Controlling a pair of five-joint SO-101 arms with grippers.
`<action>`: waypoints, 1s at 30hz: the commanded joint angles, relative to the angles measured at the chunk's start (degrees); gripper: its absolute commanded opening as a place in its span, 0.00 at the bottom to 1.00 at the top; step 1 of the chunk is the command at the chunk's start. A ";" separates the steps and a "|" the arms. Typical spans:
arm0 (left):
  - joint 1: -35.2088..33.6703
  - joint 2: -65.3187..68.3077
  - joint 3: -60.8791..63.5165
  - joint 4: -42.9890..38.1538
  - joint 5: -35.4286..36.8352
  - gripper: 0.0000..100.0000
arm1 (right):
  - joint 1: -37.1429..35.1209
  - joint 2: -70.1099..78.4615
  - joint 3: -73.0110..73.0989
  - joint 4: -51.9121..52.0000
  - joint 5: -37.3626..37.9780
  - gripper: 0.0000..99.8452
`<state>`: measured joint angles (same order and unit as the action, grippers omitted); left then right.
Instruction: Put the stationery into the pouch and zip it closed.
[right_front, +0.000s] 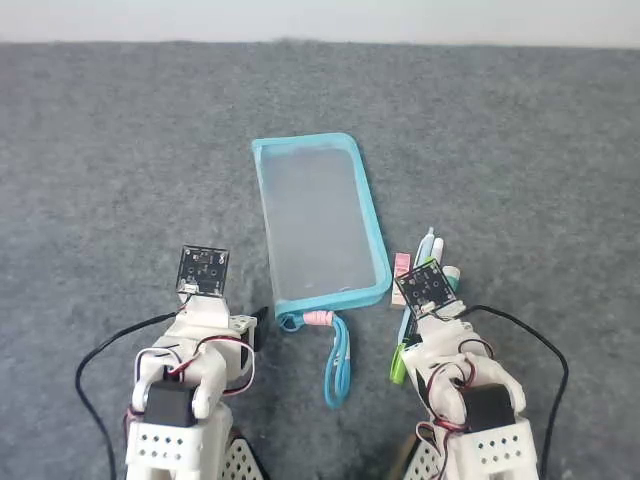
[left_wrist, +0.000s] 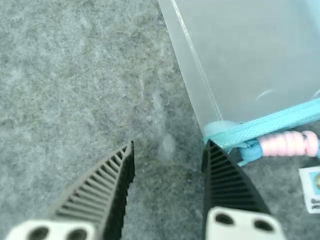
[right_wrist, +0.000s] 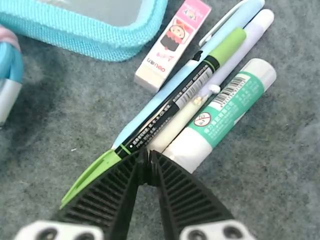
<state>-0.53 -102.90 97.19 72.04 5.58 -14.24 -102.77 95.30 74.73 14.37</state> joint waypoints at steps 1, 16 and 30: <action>-0.35 -0.97 -0.57 0.18 0.62 0.21 | -0.48 -1.19 1.14 0.31 -0.62 0.01; -0.35 -0.97 -0.57 0.18 0.62 0.21 | -0.48 -1.19 1.14 0.31 -0.62 0.01; -6.95 -0.97 -0.57 -8.35 -4.84 0.21 | -0.22 -1.19 1.14 0.04 -0.53 0.01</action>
<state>-2.46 -102.90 97.19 69.05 5.05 -14.24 -102.77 95.30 74.73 14.29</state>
